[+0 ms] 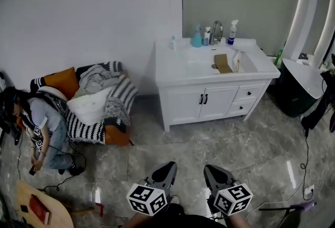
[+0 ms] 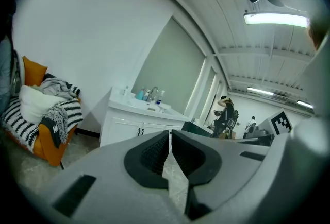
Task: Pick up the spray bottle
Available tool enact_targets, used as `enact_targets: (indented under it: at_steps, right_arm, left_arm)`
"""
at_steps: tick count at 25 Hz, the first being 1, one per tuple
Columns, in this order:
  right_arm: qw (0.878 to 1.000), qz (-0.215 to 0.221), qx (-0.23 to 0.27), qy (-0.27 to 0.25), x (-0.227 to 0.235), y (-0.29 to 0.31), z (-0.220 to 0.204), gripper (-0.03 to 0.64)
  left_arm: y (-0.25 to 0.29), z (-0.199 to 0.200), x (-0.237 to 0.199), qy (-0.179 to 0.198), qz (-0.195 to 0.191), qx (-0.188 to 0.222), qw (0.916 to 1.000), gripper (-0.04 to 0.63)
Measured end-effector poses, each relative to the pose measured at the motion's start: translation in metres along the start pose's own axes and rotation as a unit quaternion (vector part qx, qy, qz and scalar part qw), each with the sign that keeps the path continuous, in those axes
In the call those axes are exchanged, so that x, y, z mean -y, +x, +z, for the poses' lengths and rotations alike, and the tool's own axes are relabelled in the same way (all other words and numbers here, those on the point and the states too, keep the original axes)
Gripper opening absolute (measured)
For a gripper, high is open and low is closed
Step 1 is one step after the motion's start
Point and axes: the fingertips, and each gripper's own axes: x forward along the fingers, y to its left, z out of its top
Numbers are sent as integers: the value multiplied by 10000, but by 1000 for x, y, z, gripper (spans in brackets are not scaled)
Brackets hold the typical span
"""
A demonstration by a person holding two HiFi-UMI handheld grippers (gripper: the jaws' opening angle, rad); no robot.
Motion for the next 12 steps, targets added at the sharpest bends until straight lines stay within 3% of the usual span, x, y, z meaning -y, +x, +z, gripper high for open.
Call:
enact_targets:
  at_steps: [12]
  right_arm:
    - [9997, -179, 5, 169, 6, 72, 20, 8]
  left_arm:
    - [32, 22, -67, -108, -159, -146, 9997, 20]
